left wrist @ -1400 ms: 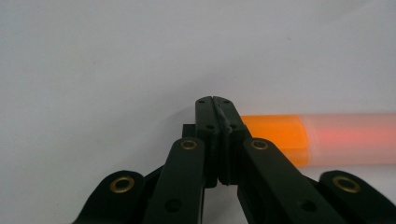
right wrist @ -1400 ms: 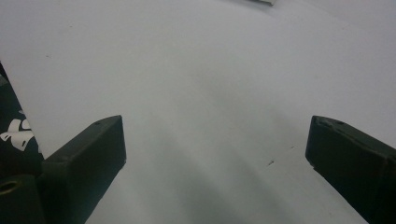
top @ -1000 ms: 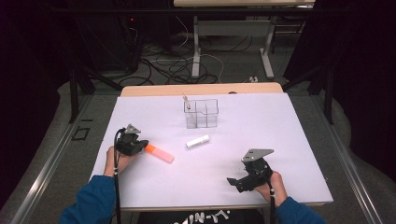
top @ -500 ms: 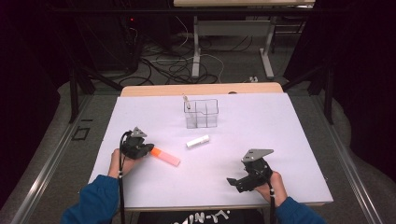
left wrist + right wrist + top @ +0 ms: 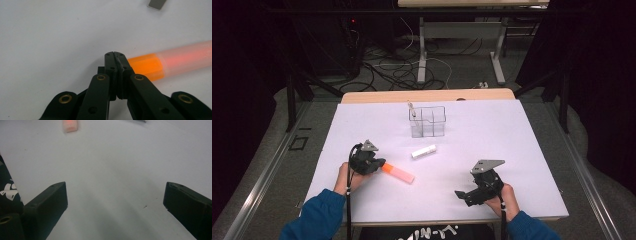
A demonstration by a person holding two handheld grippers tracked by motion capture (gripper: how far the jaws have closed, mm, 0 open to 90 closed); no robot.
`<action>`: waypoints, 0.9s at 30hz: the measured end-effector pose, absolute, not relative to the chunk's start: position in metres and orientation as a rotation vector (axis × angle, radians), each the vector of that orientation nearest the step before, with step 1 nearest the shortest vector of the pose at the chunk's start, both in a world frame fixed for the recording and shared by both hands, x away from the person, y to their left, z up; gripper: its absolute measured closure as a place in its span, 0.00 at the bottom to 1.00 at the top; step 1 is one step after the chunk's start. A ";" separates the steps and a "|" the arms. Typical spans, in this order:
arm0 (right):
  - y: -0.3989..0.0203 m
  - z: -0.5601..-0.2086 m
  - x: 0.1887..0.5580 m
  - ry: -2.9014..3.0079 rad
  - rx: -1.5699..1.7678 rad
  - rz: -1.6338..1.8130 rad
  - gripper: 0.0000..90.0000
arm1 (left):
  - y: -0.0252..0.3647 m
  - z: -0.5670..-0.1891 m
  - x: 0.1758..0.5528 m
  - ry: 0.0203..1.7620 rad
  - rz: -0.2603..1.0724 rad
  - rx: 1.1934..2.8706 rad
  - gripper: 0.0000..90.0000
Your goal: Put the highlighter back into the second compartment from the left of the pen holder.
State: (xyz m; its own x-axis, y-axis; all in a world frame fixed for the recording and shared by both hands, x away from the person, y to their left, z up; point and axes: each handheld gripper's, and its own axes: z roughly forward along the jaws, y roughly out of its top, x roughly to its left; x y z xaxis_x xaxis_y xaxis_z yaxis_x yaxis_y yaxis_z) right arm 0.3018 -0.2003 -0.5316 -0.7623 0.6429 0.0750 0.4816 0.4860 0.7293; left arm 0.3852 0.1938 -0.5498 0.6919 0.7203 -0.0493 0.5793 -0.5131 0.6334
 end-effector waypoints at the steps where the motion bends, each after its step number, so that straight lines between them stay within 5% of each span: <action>1: -0.200 -0.532 0.302 2.522 0.970 1.136 0.06 | 0.193 -0.549 0.385 0.967 0.291 2.289 1.00; 27: -0.199 -0.531 0.302 2.536 0.987 1.118 0.06 | 0.149 -0.548 0.367 0.862 0.247 2.337 1.00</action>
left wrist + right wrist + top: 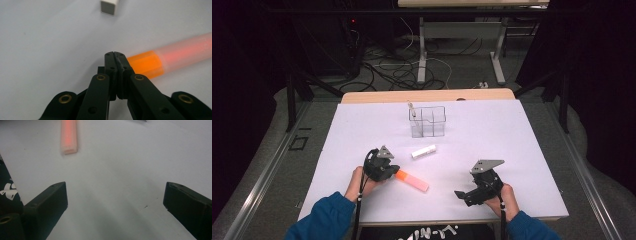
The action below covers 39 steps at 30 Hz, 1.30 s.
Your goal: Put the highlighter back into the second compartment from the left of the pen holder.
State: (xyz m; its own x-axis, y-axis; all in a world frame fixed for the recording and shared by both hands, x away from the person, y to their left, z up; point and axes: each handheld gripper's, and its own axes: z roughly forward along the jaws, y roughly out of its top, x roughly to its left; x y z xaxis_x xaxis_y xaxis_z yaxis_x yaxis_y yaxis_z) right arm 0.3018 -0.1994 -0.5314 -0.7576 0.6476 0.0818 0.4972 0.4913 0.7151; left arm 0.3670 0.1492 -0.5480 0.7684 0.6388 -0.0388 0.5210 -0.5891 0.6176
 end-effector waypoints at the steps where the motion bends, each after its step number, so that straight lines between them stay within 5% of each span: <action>1: -0.199 -0.531 0.302 2.538 0.987 1.118 0.06 | 0.148 -0.548 0.366 0.863 0.245 2.333 1.00; 31: -0.199 -0.533 0.302 2.557 0.987 1.113 0.06 | 0.126 -0.548 0.348 0.812 0.191 2.367 0.98; 39: -0.198 -0.533 0.302 2.561 0.988 1.116 0.06 | 0.137 -0.544 0.351 0.831 0.223 2.327 0.87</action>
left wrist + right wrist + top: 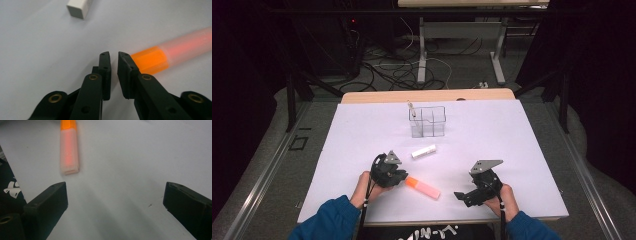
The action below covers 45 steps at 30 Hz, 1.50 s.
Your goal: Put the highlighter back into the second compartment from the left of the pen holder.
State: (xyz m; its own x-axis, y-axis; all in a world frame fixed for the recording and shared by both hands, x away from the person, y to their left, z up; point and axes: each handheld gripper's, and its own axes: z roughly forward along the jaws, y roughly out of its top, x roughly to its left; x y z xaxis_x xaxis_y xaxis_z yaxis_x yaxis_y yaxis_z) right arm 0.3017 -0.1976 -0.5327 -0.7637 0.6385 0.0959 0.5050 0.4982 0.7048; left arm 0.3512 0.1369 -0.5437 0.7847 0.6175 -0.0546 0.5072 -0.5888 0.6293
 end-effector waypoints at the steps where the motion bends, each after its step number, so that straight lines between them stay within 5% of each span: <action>1: -0.198 -0.532 0.301 2.565 0.990 1.110 0.06 | 0.140 -0.542 0.352 0.839 0.221 2.329 0.85; 6: -0.197 -0.532 0.301 2.575 0.985 1.110 0.06 | 0.154 -0.540 0.353 0.856 0.258 2.295 0.73; 12: -0.193 -0.530 0.300 2.574 0.986 1.104 0.05 | 0.175 -0.537 0.356 0.921 0.303 2.267 0.42; 19: -0.187 -0.526 0.300 2.597 0.969 1.063 0.01 | 0.195 -0.533 0.355 0.970 0.371 2.232 0.20; 31: -0.175 -0.524 0.304 2.636 0.988 1.030 0.00 | 0.214 -0.533 0.347 1.032 0.408 2.214 0.05; 45: -0.152 -0.512 0.313 2.674 0.970 0.971 0.00 | 0.214 -0.537 0.350 1.027 0.408 2.229 0.03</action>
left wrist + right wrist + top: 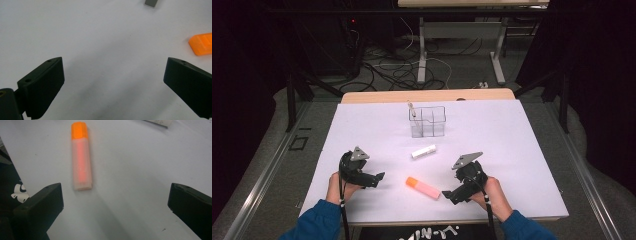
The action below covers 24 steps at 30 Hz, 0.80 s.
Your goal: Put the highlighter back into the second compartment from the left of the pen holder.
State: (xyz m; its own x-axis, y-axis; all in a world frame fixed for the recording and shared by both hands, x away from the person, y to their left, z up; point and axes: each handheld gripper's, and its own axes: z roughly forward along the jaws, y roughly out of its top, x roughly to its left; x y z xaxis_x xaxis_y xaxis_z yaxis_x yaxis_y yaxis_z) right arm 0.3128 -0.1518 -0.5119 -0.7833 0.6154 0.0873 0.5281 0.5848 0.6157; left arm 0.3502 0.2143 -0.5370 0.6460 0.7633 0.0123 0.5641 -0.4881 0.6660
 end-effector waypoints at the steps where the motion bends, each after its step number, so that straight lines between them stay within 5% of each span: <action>1: -0.150 -0.511 0.313 2.671 0.967 0.966 0.00 | 0.214 -0.537 0.350 1.028 0.408 2.229 0.03; 18: -0.102 -0.517 0.328 2.779 0.869 0.885 0.00 | 0.214 -0.538 0.352 1.032 0.402 2.234 0.00; 24: -0.085 -0.518 0.333 2.810 0.835 0.839 0.18 | 0.214 -0.539 0.352 1.030 0.396 2.240 0.00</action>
